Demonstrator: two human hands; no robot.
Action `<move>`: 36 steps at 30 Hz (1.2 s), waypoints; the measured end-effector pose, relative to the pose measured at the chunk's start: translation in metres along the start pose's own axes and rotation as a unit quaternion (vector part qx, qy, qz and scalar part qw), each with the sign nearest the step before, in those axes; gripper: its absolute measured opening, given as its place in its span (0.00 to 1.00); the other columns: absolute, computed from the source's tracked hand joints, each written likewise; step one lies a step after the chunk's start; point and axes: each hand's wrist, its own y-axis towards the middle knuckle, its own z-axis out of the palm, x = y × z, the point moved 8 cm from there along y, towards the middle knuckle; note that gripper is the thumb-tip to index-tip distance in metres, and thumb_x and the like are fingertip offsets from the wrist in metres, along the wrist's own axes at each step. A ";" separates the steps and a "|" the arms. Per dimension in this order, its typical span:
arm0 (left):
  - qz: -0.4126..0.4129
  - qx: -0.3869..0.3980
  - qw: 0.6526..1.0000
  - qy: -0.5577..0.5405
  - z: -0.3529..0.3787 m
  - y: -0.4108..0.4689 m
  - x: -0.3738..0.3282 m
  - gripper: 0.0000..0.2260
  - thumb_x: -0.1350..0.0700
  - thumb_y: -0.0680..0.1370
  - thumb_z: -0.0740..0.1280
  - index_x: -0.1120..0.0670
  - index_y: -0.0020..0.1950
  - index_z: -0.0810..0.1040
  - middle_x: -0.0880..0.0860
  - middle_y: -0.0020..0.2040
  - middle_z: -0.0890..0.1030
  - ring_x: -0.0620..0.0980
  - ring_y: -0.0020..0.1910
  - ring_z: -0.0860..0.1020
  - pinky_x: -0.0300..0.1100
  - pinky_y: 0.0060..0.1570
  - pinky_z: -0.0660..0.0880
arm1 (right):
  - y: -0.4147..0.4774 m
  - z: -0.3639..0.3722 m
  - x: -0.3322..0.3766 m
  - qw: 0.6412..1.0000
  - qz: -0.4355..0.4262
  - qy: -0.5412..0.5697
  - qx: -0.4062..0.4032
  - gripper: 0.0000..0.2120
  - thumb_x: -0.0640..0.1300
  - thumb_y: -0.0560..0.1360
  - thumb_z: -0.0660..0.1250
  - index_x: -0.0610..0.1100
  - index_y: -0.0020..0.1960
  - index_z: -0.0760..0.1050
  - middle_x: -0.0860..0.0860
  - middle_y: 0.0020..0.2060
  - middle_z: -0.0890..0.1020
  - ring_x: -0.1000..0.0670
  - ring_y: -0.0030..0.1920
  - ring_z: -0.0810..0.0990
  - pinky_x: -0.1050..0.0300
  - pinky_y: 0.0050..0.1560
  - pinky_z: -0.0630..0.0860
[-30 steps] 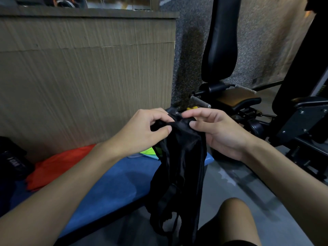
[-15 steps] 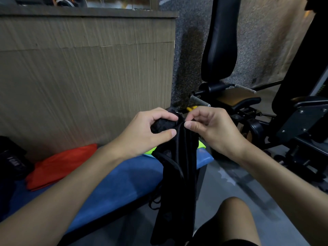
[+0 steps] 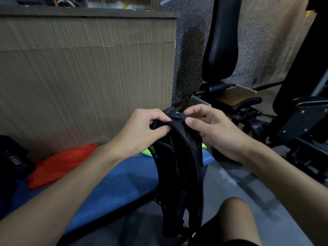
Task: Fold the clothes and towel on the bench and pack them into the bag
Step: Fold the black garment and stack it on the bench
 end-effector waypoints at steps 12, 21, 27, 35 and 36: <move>0.002 0.109 0.994 0.029 0.002 -0.008 0.001 0.23 0.49 0.67 0.77 0.52 0.60 0.80 0.44 0.56 0.79 0.47 0.58 0.79 0.44 0.62 0.74 | -0.002 -0.011 0.003 0.996 -0.012 0.081 -0.045 0.11 0.28 0.77 0.62 0.38 0.51 0.81 0.46 0.37 0.85 0.52 0.37 0.83 0.62 0.41 0.80; 0.028 0.069 0.996 0.043 0.000 -0.011 0.005 0.21 0.57 0.69 0.74 0.51 0.62 0.79 0.43 0.57 0.76 0.47 0.60 0.77 0.41 0.63 0.72 | -0.003 -0.011 0.006 0.993 -0.047 0.080 -0.076 0.03 0.37 0.71 0.71 0.43 0.42 0.81 0.47 0.34 0.81 0.50 0.35 0.76 0.58 0.39 0.74; 0.040 0.010 0.999 0.004 0.001 -0.011 0.004 0.18 0.59 0.70 0.67 0.46 0.59 0.78 0.45 0.56 0.78 0.51 0.58 0.78 0.52 0.58 0.76 | -0.004 -0.012 0.006 0.991 -0.072 0.094 -0.056 0.10 0.31 0.74 0.68 0.39 0.53 0.80 0.52 0.35 0.81 0.54 0.38 0.81 0.61 0.46 0.79; 0.045 0.016 0.998 -0.048 -0.002 -0.007 -0.004 0.20 0.69 0.69 0.63 0.52 0.56 0.80 0.47 0.54 0.80 0.46 0.57 0.79 0.38 0.59 0.73 | -0.003 -0.020 -0.003 0.995 -0.052 -0.019 -0.079 0.08 0.31 0.73 0.71 0.43 0.44 0.81 0.47 0.38 0.82 0.52 0.40 0.80 0.57 0.46 0.76; 0.042 0.018 0.998 -0.053 -0.002 -0.007 -0.004 0.20 0.69 0.69 0.63 0.53 0.56 0.80 0.47 0.54 0.81 0.45 0.58 0.79 0.37 0.59 0.72 | -0.003 -0.019 -0.001 0.994 -0.063 -0.041 -0.075 0.08 0.31 0.74 0.69 0.42 0.47 0.81 0.47 0.40 0.83 0.54 0.41 0.81 0.61 0.46 0.76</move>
